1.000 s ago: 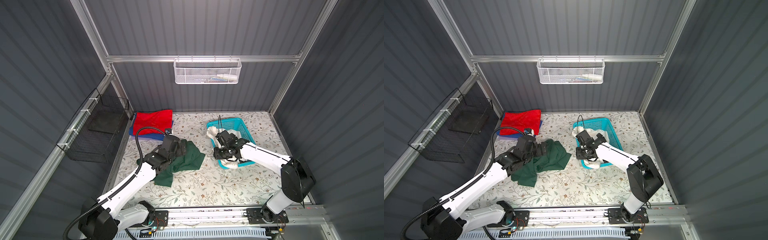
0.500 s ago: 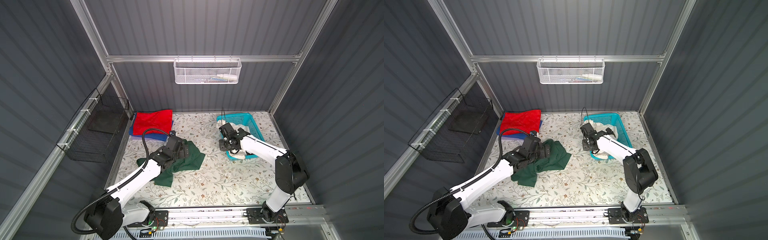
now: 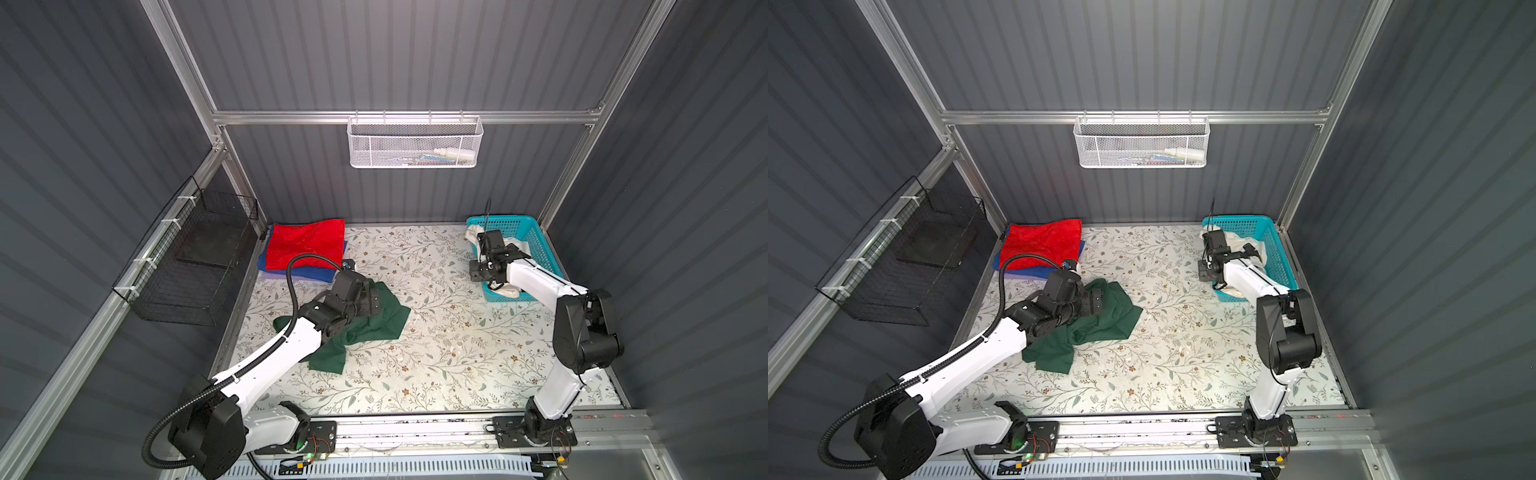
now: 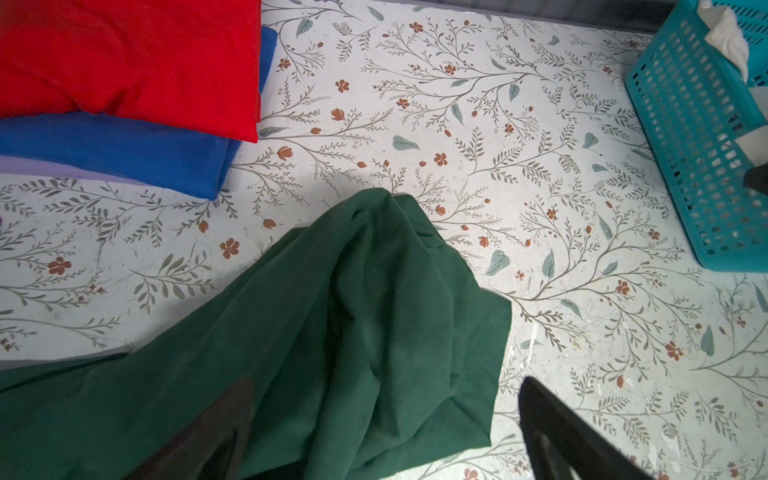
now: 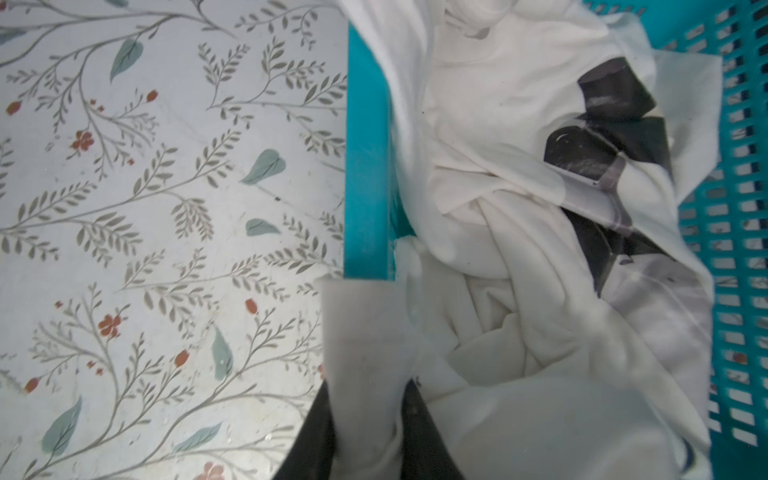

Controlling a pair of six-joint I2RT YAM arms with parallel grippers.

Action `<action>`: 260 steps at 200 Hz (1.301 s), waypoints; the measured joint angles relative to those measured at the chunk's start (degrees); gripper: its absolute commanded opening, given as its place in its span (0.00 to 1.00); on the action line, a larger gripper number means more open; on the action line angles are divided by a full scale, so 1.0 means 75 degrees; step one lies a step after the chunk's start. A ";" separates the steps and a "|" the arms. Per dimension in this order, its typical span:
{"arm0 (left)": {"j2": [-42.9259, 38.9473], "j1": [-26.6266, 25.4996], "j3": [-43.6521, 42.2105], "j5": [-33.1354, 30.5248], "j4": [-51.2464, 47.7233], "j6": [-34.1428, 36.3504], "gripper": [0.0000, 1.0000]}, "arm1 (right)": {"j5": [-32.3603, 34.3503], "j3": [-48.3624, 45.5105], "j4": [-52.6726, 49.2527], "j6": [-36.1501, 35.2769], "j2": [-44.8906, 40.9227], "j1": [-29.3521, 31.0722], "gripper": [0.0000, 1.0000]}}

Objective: Fold and stack the t-shirts
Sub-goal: 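Lay the green t-shirt down with the left gripper while the right pushes the basket away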

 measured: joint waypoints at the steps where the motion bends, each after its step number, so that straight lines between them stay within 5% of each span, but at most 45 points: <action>1: 0.0003 0.0000 0.0000 -0.0003 0.0000 0.0003 1.00 | -0.0006 0.0009 0.0006 -0.0006 0.0006 -0.0015 0.03; 95: 0.0283 0.0000 0.0254 0.0169 0.0012 0.0146 1.00 | -0.0038 0.1475 0.0102 -0.1314 0.1218 -0.0933 0.04; 193: 0.0391 0.0000 0.0577 0.0251 0.0012 0.0143 1.00 | 0.0052 0.2299 -0.0003 -0.1679 0.1830 -0.1373 0.07; 214: 0.0402 0.0000 0.0589 0.0289 0.0009 0.0140 1.00 | 0.0134 0.2457 -0.0058 -0.1676 0.1929 -0.1393 0.22; 260: 0.0402 0.0000 0.0589 0.0309 0.0003 0.0093 1.00 | -0.0114 0.2066 -0.0405 -0.1443 0.1920 -0.1469 0.74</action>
